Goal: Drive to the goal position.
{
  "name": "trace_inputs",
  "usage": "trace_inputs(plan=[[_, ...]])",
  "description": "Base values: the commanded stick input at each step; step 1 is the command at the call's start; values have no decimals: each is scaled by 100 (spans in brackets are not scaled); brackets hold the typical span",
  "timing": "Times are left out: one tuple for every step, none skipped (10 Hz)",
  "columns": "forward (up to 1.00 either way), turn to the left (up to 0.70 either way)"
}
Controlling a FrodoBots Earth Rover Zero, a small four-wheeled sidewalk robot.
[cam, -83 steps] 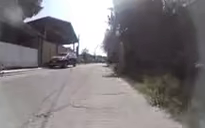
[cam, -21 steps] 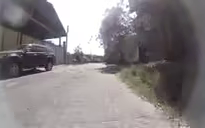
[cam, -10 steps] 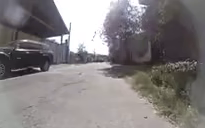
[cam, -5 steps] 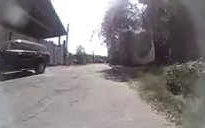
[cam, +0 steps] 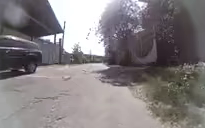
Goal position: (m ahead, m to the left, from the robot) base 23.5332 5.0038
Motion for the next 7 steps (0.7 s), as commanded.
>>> trace_inputs(plan=[[100, 0], [100, 0], [100, 0], [100, 0], [100, 0], [100, 0], [100, 0]])
